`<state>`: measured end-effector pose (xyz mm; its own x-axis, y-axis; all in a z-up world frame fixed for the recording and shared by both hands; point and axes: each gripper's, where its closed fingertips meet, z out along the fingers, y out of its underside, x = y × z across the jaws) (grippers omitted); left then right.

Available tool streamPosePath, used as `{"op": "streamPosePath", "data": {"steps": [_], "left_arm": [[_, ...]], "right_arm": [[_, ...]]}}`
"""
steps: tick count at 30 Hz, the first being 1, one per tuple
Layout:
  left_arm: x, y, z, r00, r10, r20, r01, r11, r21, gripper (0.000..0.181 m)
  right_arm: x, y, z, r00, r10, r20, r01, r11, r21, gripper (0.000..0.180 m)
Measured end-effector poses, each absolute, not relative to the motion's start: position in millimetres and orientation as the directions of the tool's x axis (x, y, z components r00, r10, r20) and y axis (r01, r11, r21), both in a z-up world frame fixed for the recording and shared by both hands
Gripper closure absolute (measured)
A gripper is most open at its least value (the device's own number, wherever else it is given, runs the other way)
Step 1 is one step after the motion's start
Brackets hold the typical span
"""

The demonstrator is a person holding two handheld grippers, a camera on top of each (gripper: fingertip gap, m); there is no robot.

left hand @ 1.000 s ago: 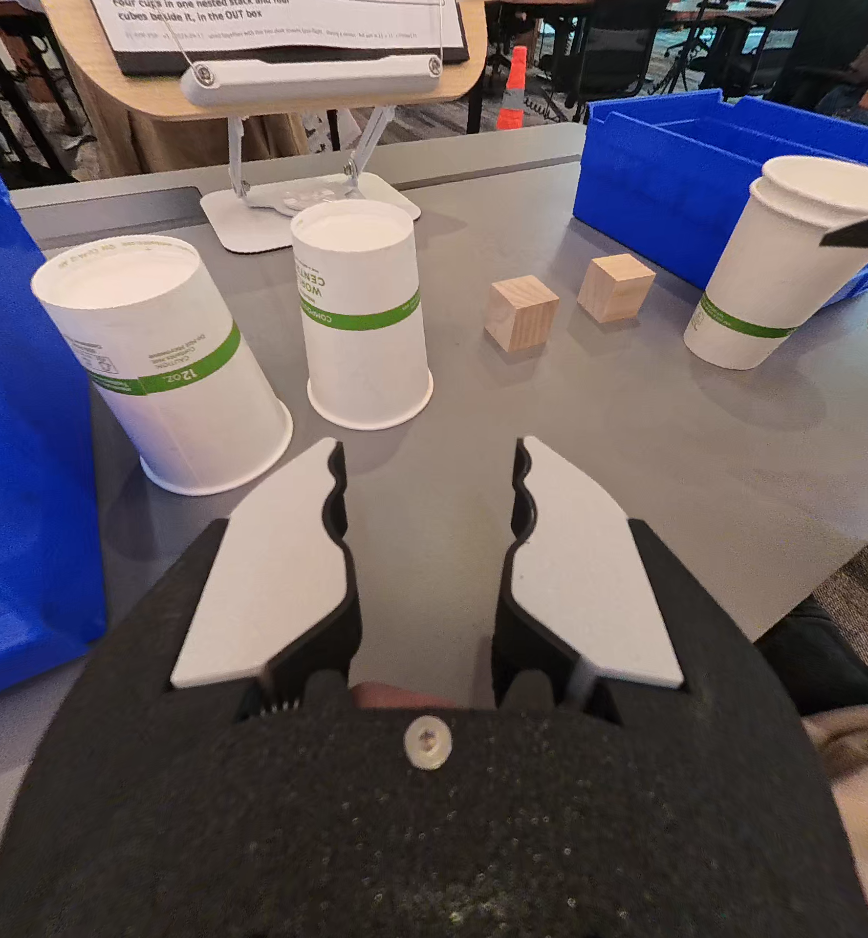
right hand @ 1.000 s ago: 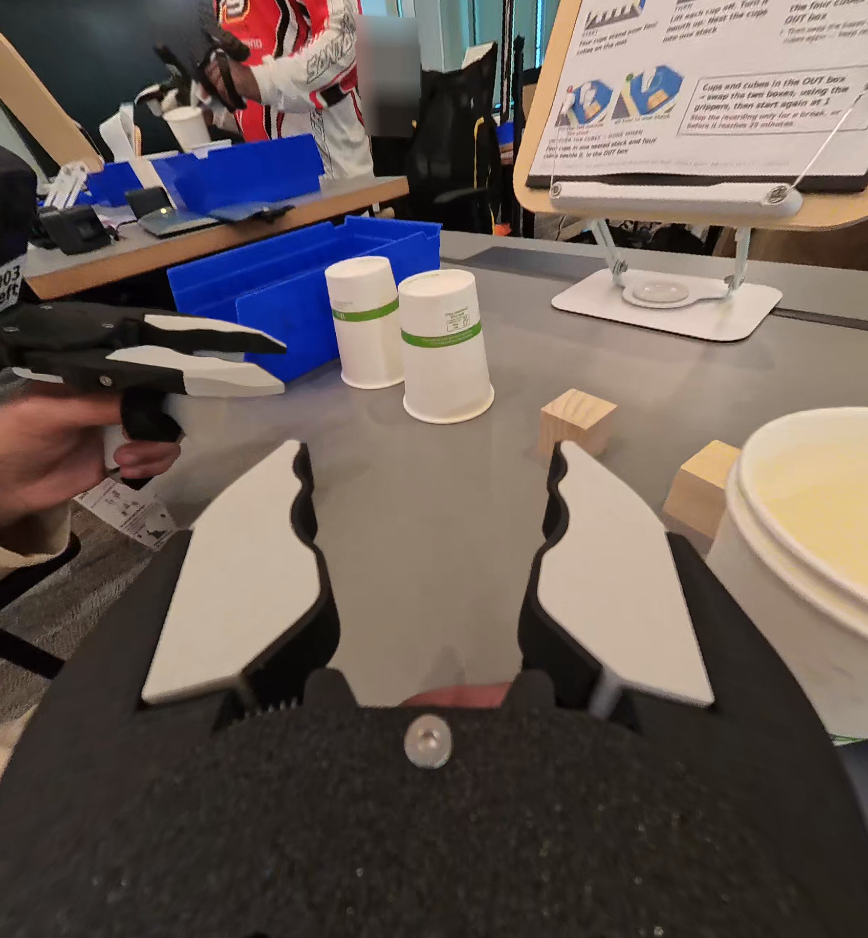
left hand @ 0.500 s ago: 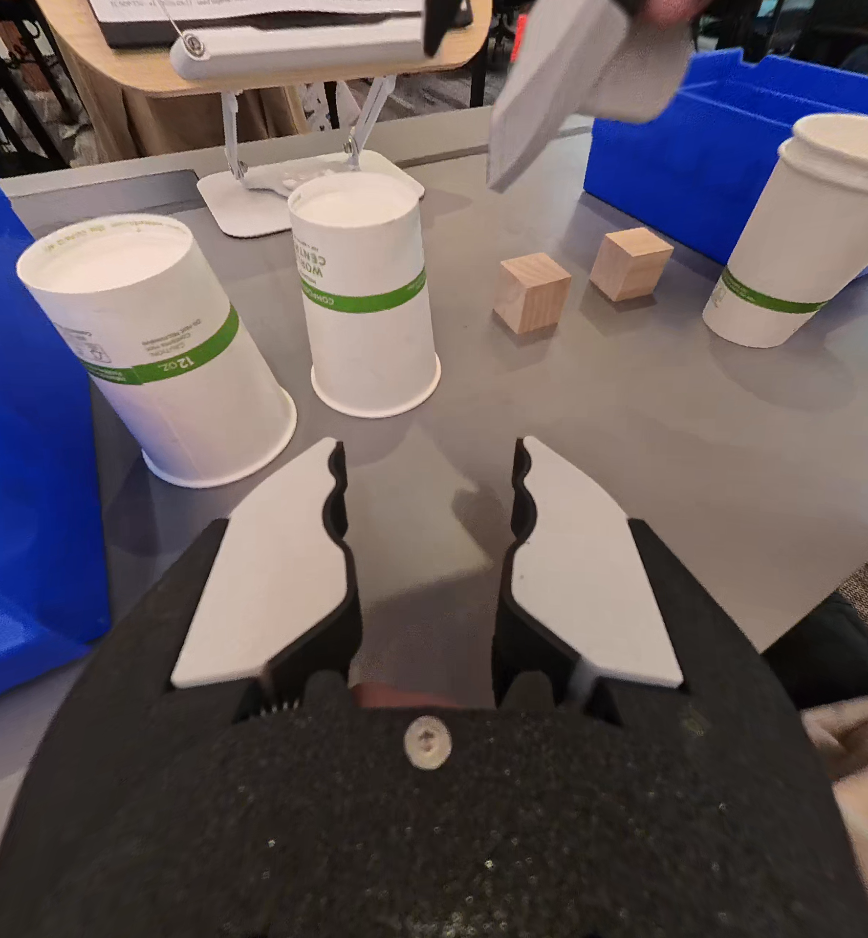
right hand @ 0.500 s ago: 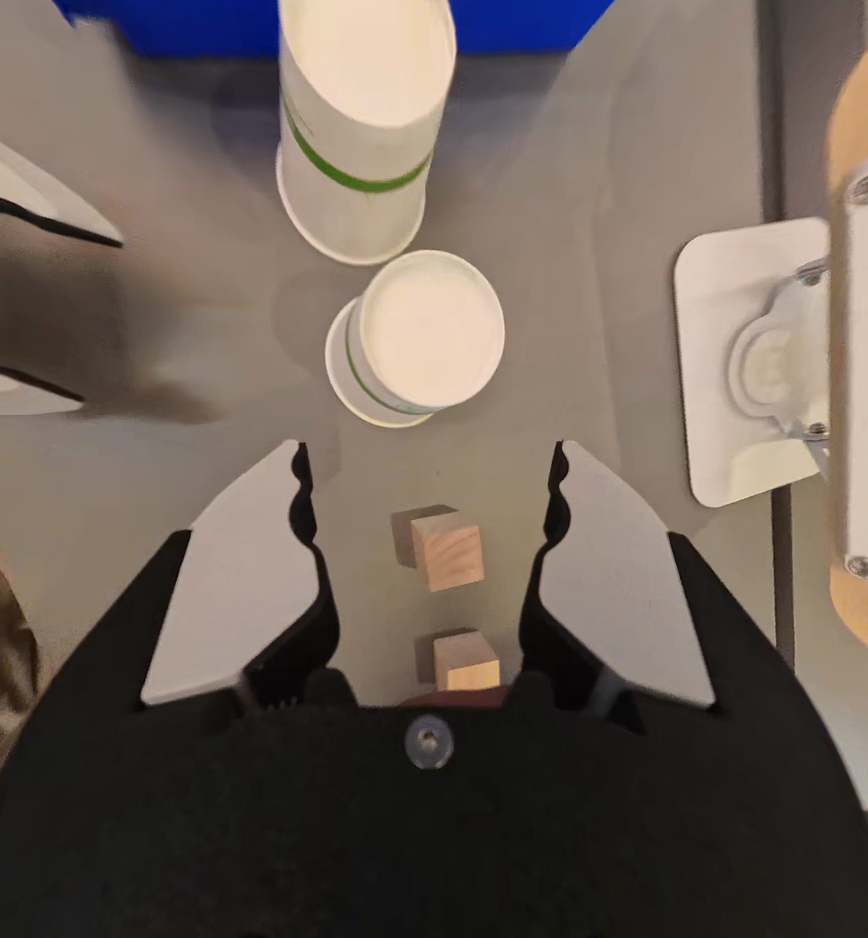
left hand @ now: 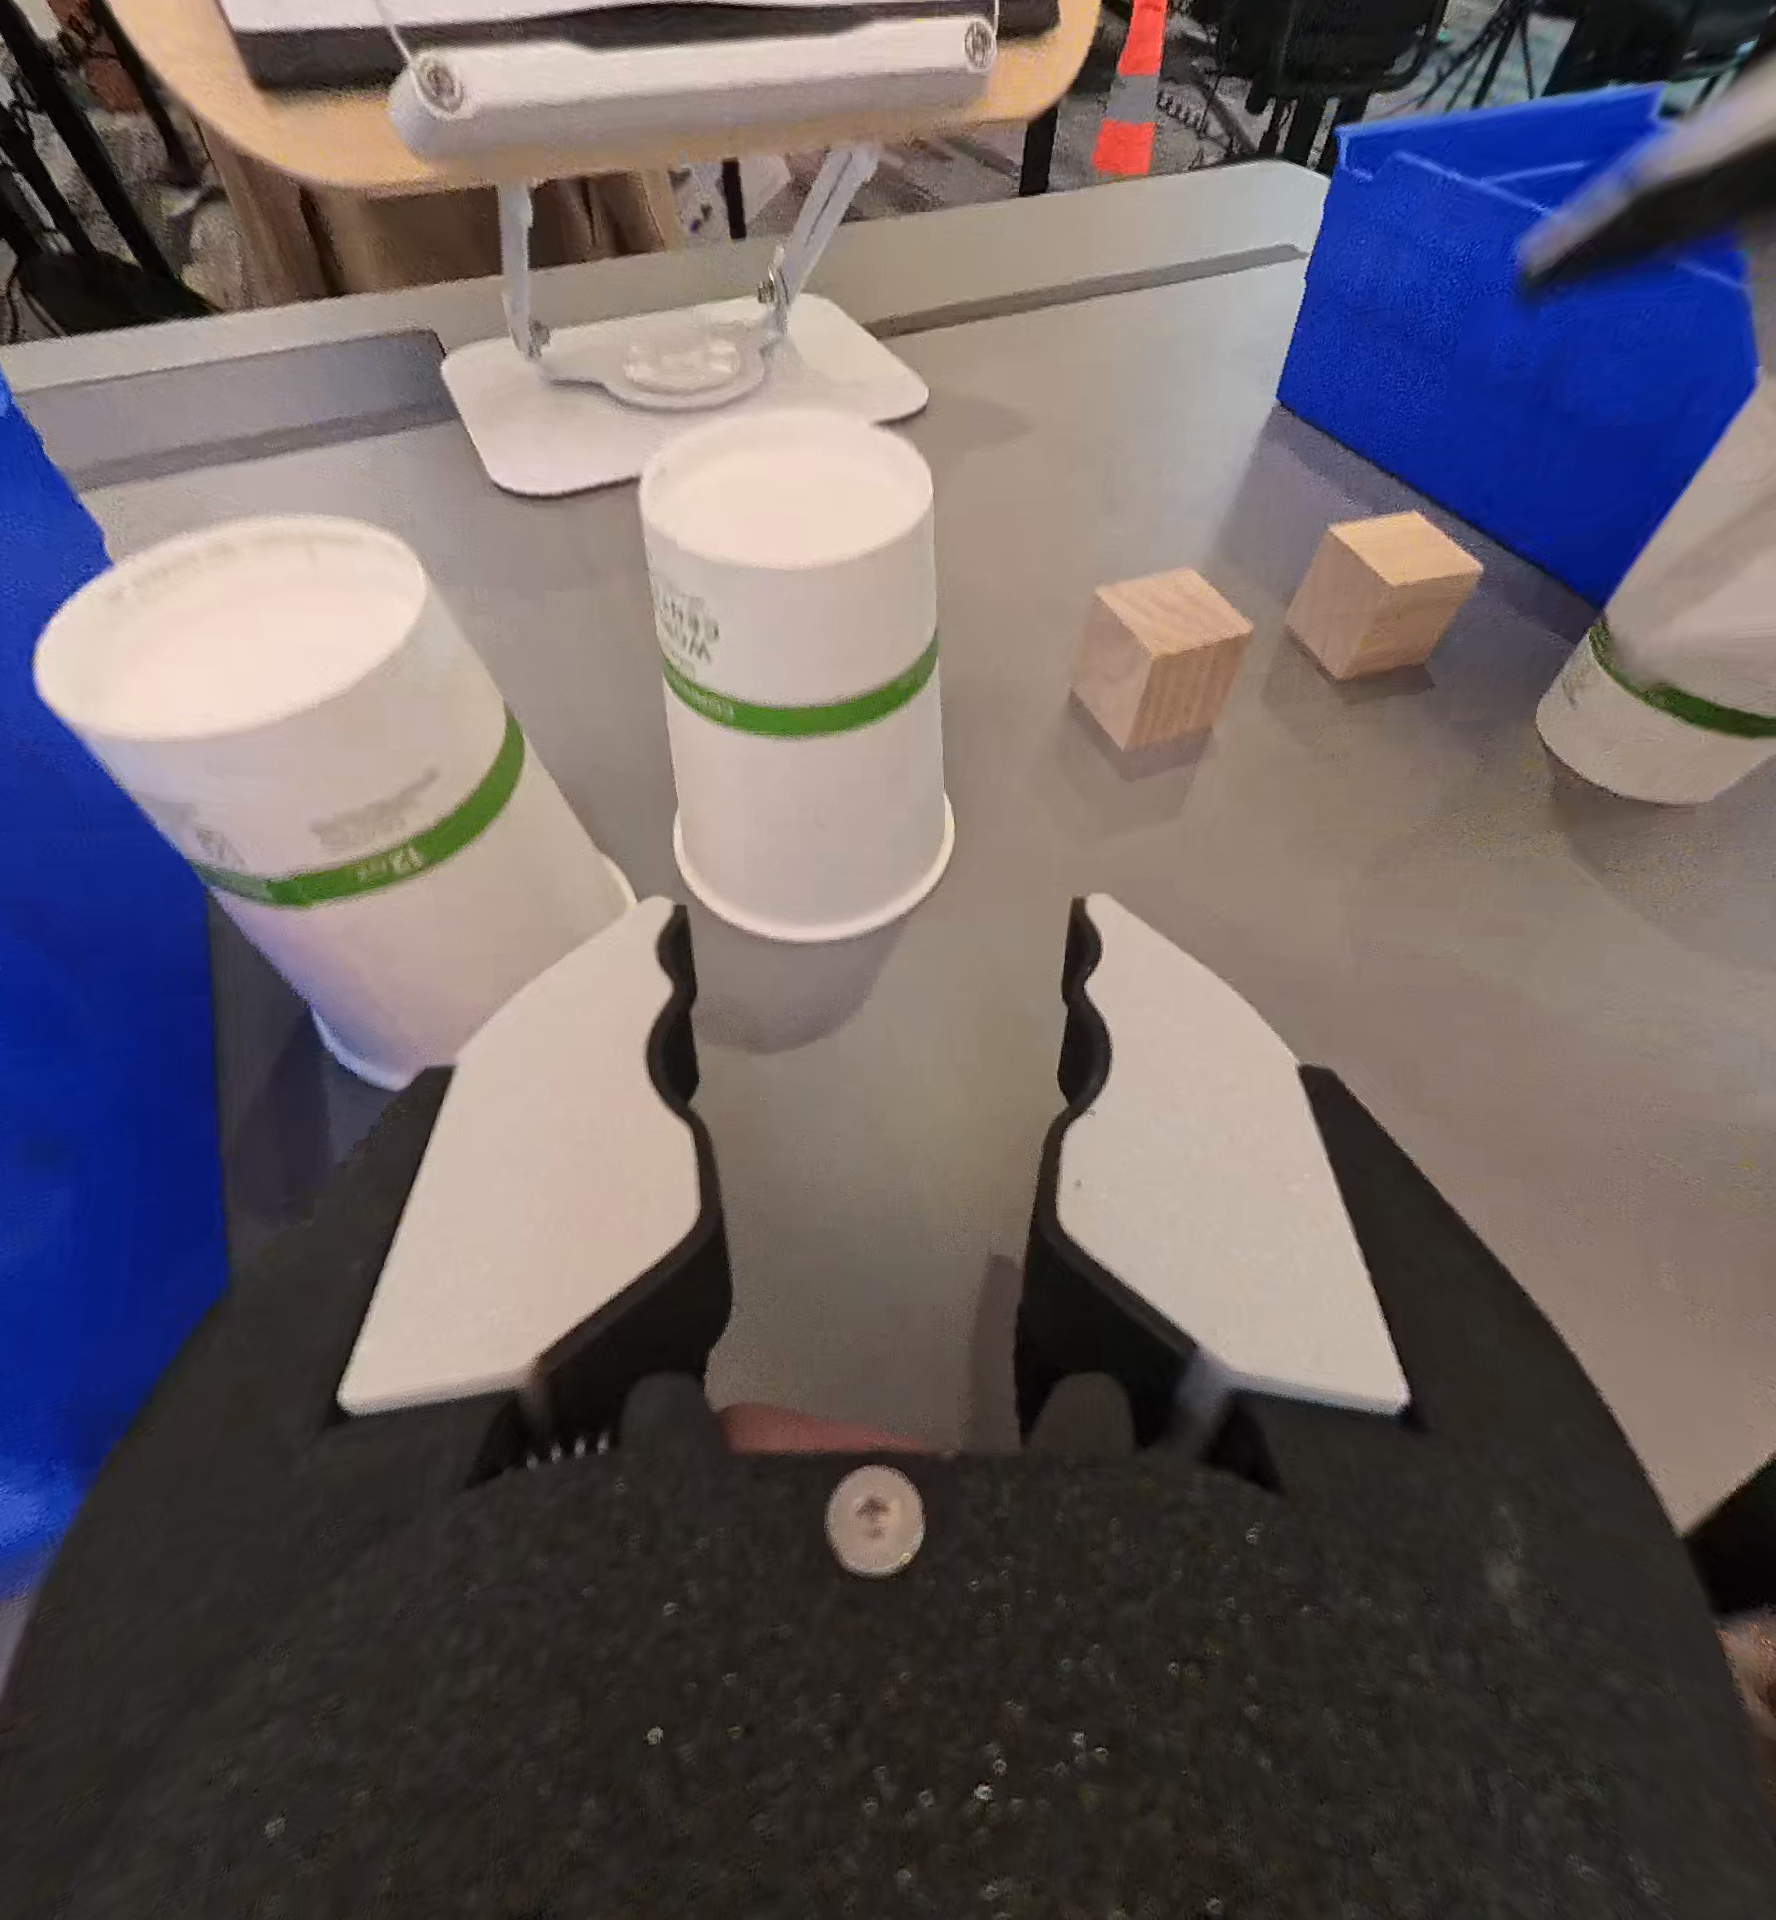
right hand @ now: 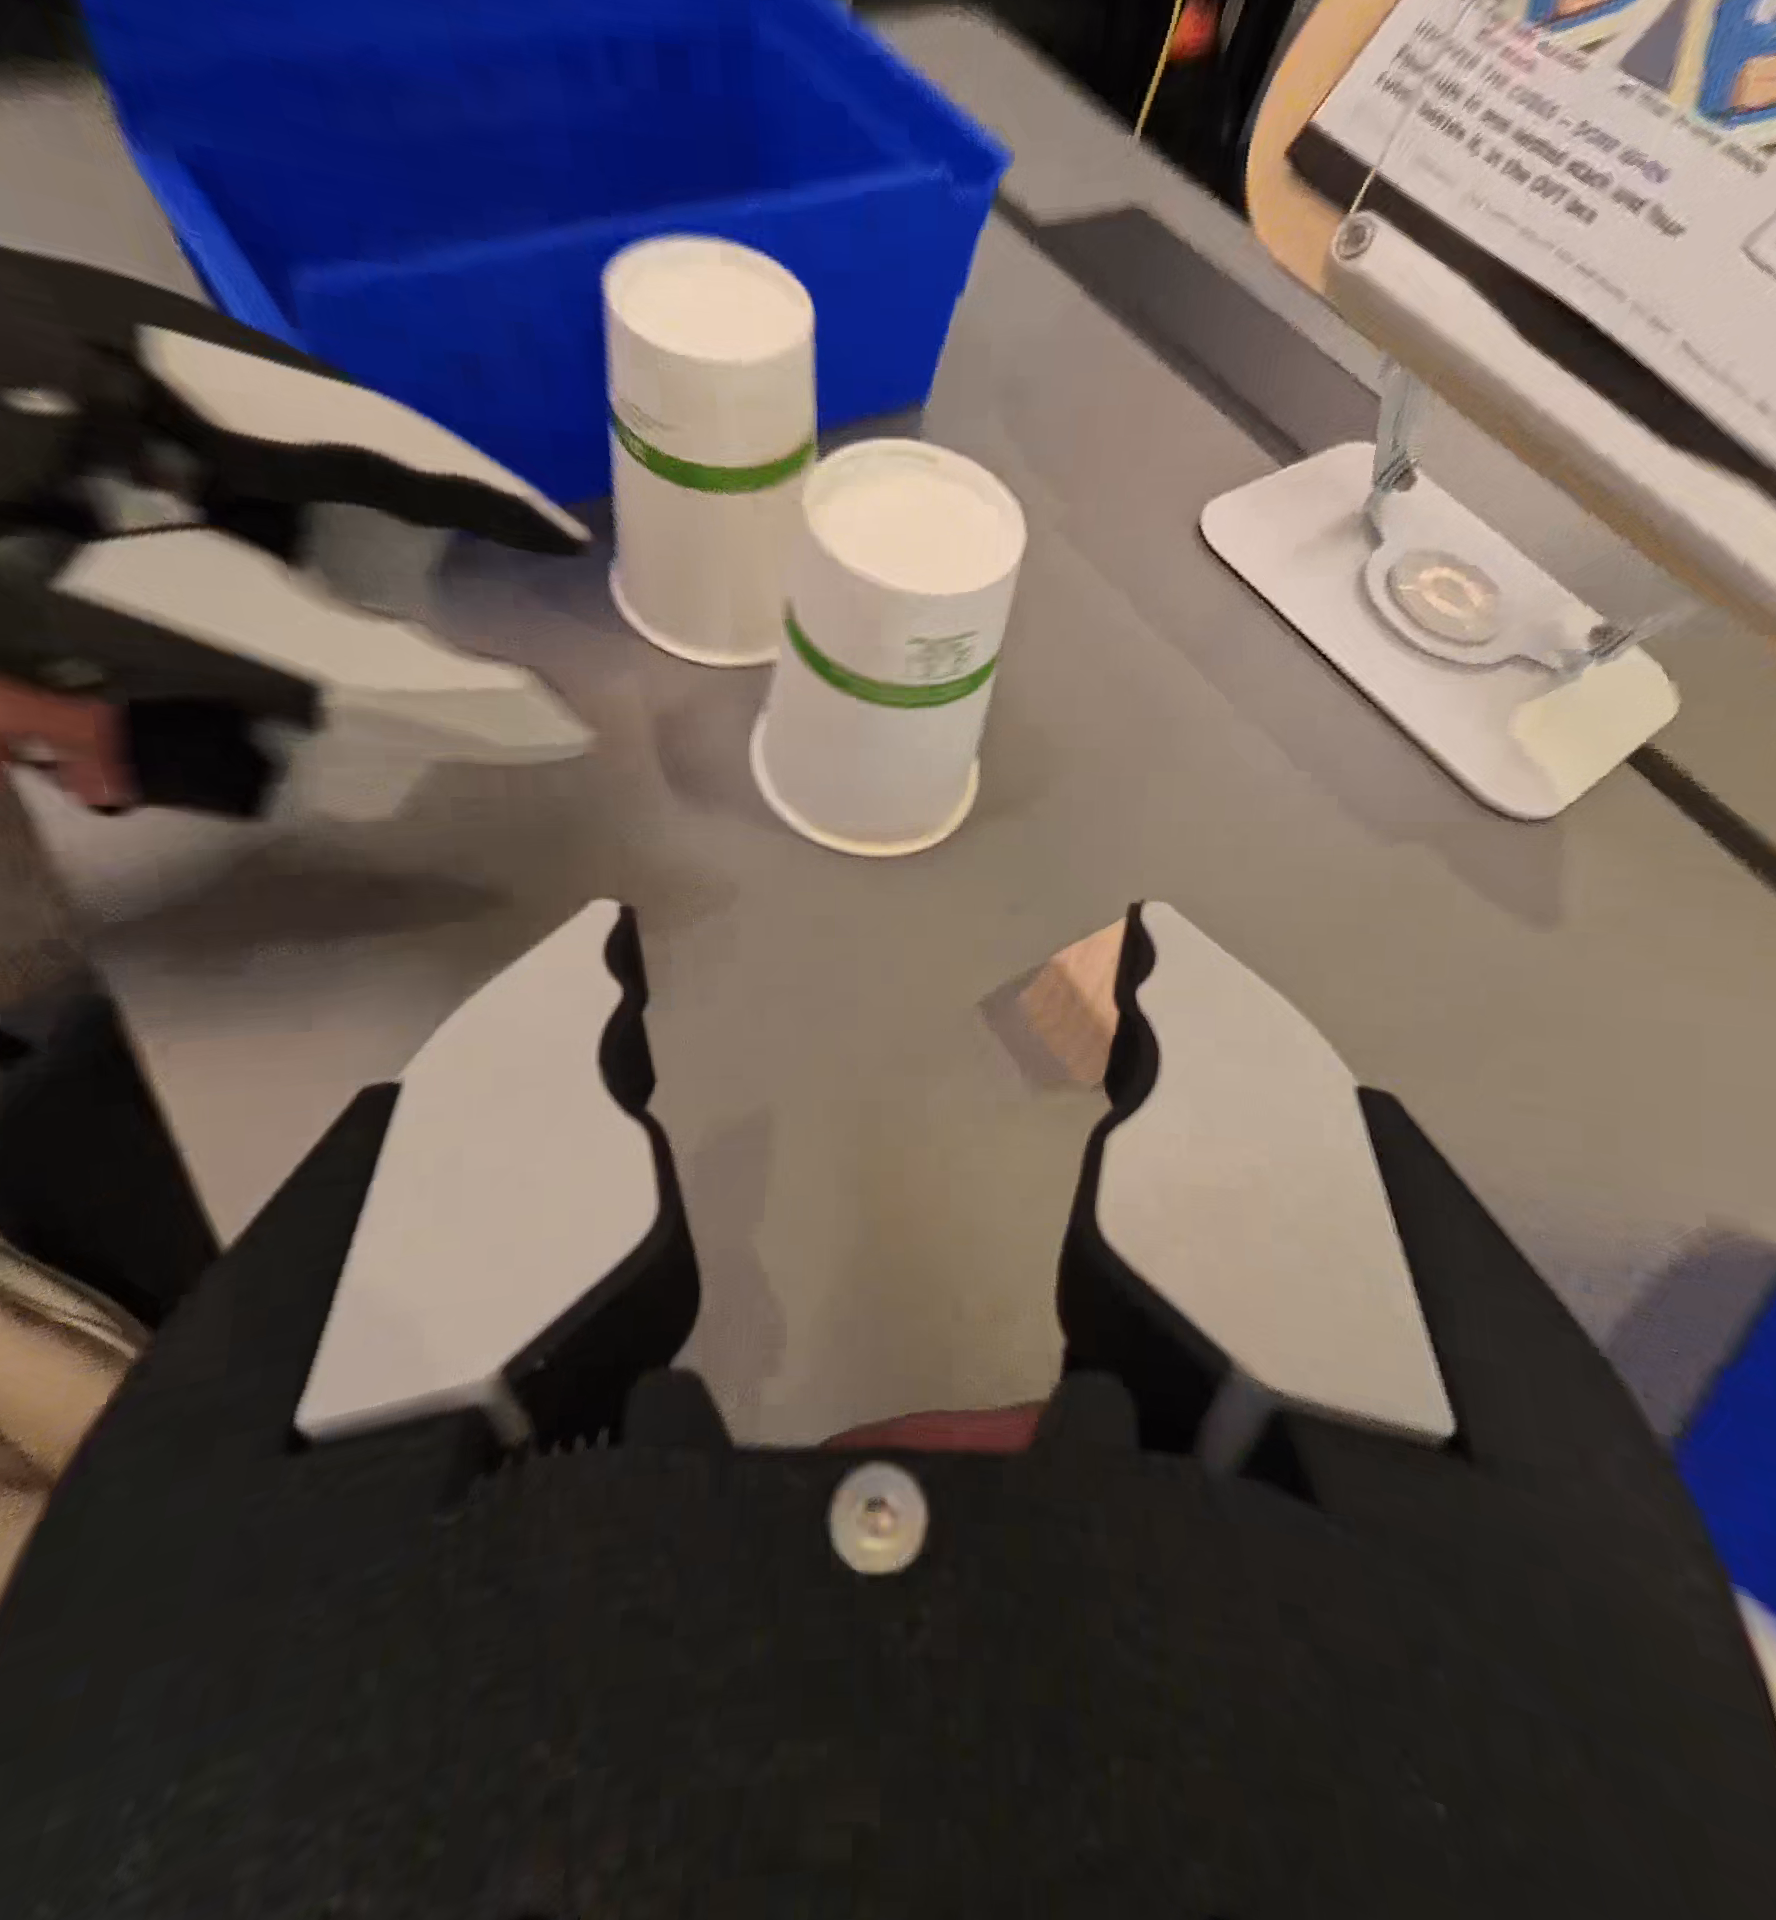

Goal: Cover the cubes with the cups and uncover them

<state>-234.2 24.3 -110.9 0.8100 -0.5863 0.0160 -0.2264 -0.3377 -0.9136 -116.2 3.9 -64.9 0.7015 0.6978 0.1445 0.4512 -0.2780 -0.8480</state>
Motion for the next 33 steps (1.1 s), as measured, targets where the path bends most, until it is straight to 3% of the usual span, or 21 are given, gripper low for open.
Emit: {"op": "streamPosePath", "data": {"steps": [1, 6, 10, 20, 24, 28, 33], "left_arm": [[-228.8, 29.3, -108.3, 0.809, -0.588, 0.015, -0.229, -0.339, -0.913, 0.113], [-207.8, 65.5, -114.0, 0.837, -0.542, -0.072, -0.297, -0.341, -0.892, 0.102], [-192.1, 91.3, -124.8, 0.856, -0.507, -0.095, -0.324, -0.386, -0.864, 0.093], [-196.4, 140.1, -132.2, 0.912, -0.378, -0.162, -0.334, -0.451, -0.828, 0.09], [-188.9, 145.9, -131.8, 0.896, -0.429, -0.112, -0.332, -0.483, -0.81, 0.096], [-187.1, 134.1, -85.9, 0.859, -0.511, 0.004, -0.244, -0.417, -0.876, 0.097], [-199.1, 78.3, 32.0, 0.564, -0.766, 0.309, 0.121, -0.294, -0.948, 0.097]], "right_arm": [[-113.7, -11.5, -71.4, 0.714, 0.693, 0.104, 0.391, -0.27, -0.88, 0.094], [-90.2, -58.7, -103.7, 0.773, 0.631, 0.063, 0.241, -0.2, -0.95, 0.098], [-85.8, -75.5, -117.5, 0.767, 0.641, -0.024, 0.175, -0.245, -0.954, 0.099], [-94.2, -81.0, -127.7, 0.731, 0.681, -0.045, 0.192, -0.268, -0.944, 0.101], [-93.5, -79.6, -127.0, 0.721, 0.685, -0.101, 0.153, -0.299, -0.942, 0.103], [-91.1, -79.3, -124.0, 0.721, 0.684, -0.111, 0.135, -0.296, -0.946, 0.103], [-91.5, -81.3, -118.0, 0.7, 0.696, -0.158, 0.078, -0.295, -0.952, 0.103]]}}
